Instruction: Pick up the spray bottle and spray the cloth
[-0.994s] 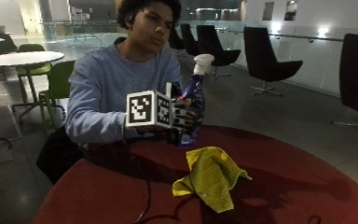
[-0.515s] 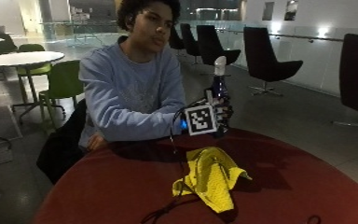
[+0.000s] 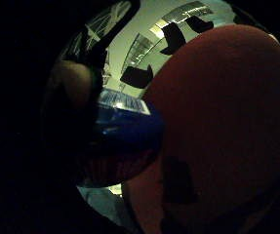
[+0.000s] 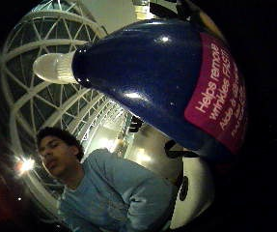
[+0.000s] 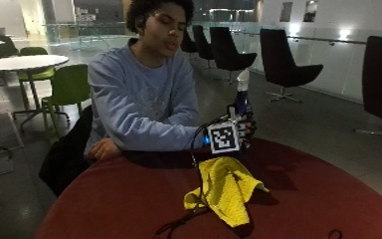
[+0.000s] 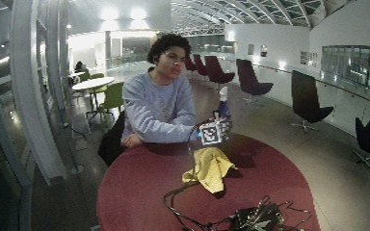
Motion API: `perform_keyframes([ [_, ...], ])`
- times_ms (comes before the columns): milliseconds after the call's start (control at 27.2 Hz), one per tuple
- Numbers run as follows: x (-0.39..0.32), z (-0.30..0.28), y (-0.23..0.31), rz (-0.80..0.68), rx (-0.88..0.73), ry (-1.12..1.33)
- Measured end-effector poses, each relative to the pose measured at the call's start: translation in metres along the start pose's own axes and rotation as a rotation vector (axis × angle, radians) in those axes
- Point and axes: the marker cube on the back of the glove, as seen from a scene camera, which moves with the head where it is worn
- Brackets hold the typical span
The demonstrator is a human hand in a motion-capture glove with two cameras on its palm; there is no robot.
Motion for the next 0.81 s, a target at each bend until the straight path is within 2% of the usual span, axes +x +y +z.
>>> perform_keyframes([
  [74,0.005,0.000,0.006,0.003,-0.044,0.022],
  [479,-0.001,-0.005,0.005,0.022,-0.069,0.027],
  [663,-0.036,-0.049,0.024,-0.024,-0.052,0.036],
  [810,-0.043,-0.112,0.054,-0.021,-0.001,0.216],
])
